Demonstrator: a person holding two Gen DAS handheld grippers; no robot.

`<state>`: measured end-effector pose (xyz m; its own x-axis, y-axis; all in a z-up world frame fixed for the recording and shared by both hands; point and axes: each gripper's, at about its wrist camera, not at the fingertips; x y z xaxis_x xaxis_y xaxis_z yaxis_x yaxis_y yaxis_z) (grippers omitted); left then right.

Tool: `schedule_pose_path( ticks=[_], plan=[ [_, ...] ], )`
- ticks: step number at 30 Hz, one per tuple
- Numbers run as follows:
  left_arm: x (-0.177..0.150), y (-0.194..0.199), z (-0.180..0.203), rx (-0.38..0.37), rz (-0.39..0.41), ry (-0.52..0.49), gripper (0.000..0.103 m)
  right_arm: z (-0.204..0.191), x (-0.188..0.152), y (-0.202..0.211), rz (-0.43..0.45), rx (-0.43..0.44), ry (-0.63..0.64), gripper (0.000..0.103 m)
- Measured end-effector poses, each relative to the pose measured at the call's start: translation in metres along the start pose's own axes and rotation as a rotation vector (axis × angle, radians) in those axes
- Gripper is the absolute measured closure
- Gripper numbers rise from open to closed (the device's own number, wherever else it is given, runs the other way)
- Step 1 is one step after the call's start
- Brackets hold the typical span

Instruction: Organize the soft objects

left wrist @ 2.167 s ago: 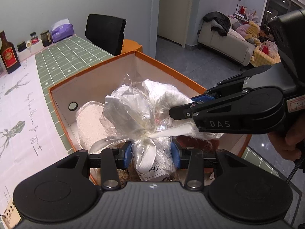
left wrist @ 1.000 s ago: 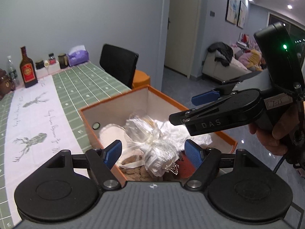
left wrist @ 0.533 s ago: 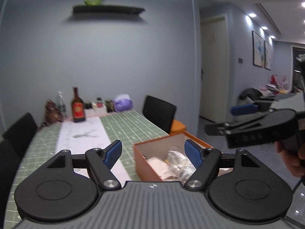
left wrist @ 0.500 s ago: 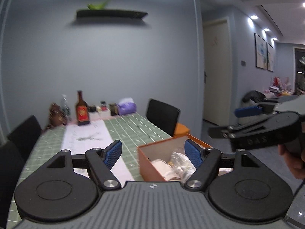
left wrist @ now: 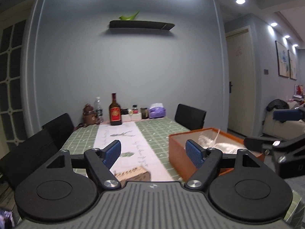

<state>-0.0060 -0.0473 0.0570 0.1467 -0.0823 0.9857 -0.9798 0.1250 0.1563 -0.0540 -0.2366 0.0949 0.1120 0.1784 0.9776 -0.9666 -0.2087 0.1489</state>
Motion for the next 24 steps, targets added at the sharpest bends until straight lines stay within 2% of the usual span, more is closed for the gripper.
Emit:
schedule_pose_path(
  ticks=[4, 9, 11, 12, 15, 19, 24],
  plan=[
    [-0.024, 0.01, -0.006, 0.071, -0.009, 0.014, 0.005, -0.014, -0.015, 0.006, 0.013, -0.008, -0.073, 0.003],
    [-0.048, 0.018, -0.014, 0.131, -0.032, 0.022, 0.004, -0.032, -0.033, 0.005, 0.018, -0.05, -0.143, 0.003],
    [-0.056, 0.018, -0.021, 0.153, -0.035, 0.077, 0.003, -0.038, -0.042, 0.002, 0.017, -0.061, -0.146, 0.003],
    [-0.059, 0.016, -0.024, 0.161, -0.039, 0.108, 0.0, -0.042, -0.046, -0.002, 0.002, -0.059, -0.134, 0.003],
    [-0.073, 0.013, -0.036, 0.194, -0.067, 0.18, 0.0, -0.049, -0.056, -0.016, -0.055, -0.061, -0.112, 0.003],
    [-0.082, 0.008, -0.043, 0.218, -0.104, 0.194, 0.0, -0.049, -0.076, -0.032, -0.124, -0.061, -0.162, 0.003],
    [-0.097, -0.007, -0.038, 0.206, -0.208, 0.17, 0.0, -0.049, -0.101, -0.056, -0.219, -0.083, -0.173, 0.003]
  ],
)
Point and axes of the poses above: each gripper's, at about its wrist camera, not at the fingertips, and y roughly against the way its jaws point, z to its right, x to its top, and after that the axes turned 3 degrees about z, right-handed
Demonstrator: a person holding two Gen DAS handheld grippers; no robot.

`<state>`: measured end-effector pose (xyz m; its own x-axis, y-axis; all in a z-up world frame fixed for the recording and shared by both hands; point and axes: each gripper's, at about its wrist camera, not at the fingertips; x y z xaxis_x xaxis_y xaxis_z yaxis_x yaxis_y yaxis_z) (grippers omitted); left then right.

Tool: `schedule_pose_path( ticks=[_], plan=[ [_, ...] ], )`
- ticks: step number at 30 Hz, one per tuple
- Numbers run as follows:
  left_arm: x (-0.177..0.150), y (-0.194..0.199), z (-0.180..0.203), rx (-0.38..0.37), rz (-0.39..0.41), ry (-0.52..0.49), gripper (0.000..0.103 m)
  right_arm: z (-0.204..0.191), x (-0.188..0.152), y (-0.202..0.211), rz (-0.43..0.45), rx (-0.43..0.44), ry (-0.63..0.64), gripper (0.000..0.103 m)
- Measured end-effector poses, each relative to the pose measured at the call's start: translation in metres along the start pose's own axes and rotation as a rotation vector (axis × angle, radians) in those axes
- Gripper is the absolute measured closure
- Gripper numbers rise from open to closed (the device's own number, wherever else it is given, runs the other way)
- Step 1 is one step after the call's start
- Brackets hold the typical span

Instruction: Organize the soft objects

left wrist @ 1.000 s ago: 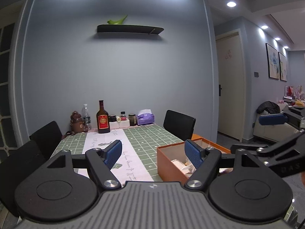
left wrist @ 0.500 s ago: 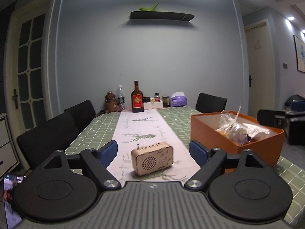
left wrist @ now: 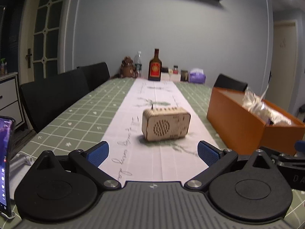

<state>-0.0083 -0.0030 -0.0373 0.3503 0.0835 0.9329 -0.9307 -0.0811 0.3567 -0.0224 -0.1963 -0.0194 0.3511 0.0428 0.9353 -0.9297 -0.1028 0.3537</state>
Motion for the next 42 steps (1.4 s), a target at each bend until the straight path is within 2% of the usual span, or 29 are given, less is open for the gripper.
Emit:
schedule_pose_path(
  ticks=[9, 16, 42],
  plan=[
    [-0.009, -0.022, 0.023, -0.036, -0.081, -0.052, 0.0, 0.016, -0.007, -0.018, -0.036, -0.019, -0.055, 0.003],
    [-0.009, -0.023, 0.028, -0.027, -0.089, -0.063, 0.0, 0.021, -0.01, -0.023, -0.058, -0.005, -0.075, 0.003],
    [-0.004, -0.015, 0.029, -0.021, -0.088, -0.059, 0.0, 0.02, -0.01, -0.015, -0.045, 0.006, -0.07, 0.003]
  ],
)
Point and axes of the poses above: each gripper's, at about its wrist camera, not at the fingertips, and y roughly against the way its jaws point, z to its right, x to its top, and after that the axes turned 3 degrees about z, right-handed
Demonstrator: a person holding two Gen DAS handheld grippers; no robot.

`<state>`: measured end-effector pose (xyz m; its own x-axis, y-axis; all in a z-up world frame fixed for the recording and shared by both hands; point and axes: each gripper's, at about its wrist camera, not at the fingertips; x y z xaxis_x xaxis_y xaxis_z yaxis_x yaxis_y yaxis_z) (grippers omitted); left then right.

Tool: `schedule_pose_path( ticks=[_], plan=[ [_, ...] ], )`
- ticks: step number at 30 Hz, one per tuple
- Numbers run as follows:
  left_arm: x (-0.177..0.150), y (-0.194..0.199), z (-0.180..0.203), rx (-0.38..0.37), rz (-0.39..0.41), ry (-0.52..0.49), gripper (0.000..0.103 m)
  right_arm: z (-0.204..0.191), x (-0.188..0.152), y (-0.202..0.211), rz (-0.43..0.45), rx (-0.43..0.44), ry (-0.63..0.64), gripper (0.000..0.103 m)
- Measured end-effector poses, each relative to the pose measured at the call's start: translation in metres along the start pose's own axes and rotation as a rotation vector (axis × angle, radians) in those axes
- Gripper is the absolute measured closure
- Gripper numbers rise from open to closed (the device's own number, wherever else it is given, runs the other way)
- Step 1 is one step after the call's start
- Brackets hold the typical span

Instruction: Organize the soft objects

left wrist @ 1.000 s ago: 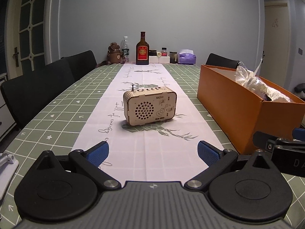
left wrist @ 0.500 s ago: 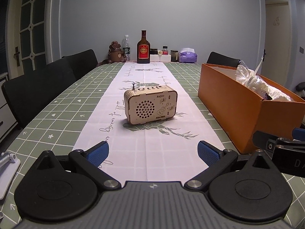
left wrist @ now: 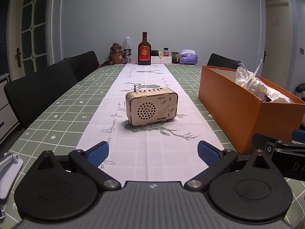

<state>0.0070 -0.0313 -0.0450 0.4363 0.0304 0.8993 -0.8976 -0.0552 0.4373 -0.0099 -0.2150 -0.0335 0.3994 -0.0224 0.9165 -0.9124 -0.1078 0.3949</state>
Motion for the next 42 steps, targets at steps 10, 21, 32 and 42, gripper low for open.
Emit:
schedule_pose_path(
  ticks=[10, 21, 32, 42],
  plan=[
    [-0.0001, 0.0001, -0.0002, 0.004, 0.0, -0.003, 0.0, 0.0003, -0.0006, -0.0004, -0.002, 0.0, -0.002, 0.003],
    [-0.0002, 0.0001, -0.001, 0.004, -0.001, -0.002, 0.0, -0.001, -0.0016, -0.0009, -0.007, 0.001, -0.005, 0.003],
    [-0.0012, 0.0007, -0.0036, 0.008, -0.001, 0.002, 0.0, -0.0027, -0.0022, -0.0005, -0.007, 0.002, -0.001, 0.003],
    [-0.0007, 0.0013, -0.0027, 0.011, -0.003, -0.002, 0.0, -0.0019, -0.0022, -0.0011, -0.008, -0.002, -0.006, 0.003]
  ],
)
Point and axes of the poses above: each gripper's, at about its wrist camera, not at the fingertips, and y roughly against the way its jaws point, z to its right, x to its top, and after that the axes turned 3 degrees about z, right-handed
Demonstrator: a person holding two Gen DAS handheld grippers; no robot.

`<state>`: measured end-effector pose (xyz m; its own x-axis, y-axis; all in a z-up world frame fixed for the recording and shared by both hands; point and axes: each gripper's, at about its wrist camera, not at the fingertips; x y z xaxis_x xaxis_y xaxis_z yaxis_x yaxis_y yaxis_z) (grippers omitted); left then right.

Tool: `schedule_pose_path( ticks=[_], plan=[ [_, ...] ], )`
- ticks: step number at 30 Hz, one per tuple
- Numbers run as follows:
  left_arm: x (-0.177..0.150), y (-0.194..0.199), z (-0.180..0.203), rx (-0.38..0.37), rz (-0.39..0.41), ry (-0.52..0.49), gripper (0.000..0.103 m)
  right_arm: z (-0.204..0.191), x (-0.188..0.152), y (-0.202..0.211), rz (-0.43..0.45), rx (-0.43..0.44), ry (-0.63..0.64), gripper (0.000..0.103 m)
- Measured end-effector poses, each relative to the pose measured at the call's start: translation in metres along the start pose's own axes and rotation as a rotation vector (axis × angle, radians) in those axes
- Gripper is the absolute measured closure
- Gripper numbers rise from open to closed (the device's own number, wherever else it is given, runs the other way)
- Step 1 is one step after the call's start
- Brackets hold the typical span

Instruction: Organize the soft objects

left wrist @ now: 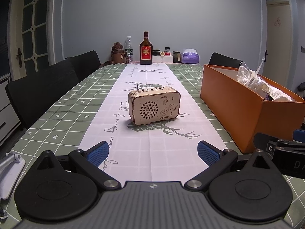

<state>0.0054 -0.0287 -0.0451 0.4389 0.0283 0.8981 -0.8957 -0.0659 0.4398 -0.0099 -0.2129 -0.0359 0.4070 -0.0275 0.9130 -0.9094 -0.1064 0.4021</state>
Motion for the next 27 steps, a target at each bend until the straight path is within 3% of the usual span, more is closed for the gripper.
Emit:
schedule_pose_path(
  ticks=[27],
  plan=[
    [0.001, 0.0011, -0.0057, 0.014, -0.001, 0.008, 0.0, -0.0053, 0.0003, 0.0, -0.015, 0.009, 0.008, 0.003]
  ],
)
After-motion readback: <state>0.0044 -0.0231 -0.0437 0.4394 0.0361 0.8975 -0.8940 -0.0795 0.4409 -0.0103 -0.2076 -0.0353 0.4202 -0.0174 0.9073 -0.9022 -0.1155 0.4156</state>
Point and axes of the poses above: each gripper's, at about its wrist camera, not at the fingertips, and y roughly against the way its jaws point, z to its right, x to its top, and after that the axes turned 3 degrees about z, right-handed
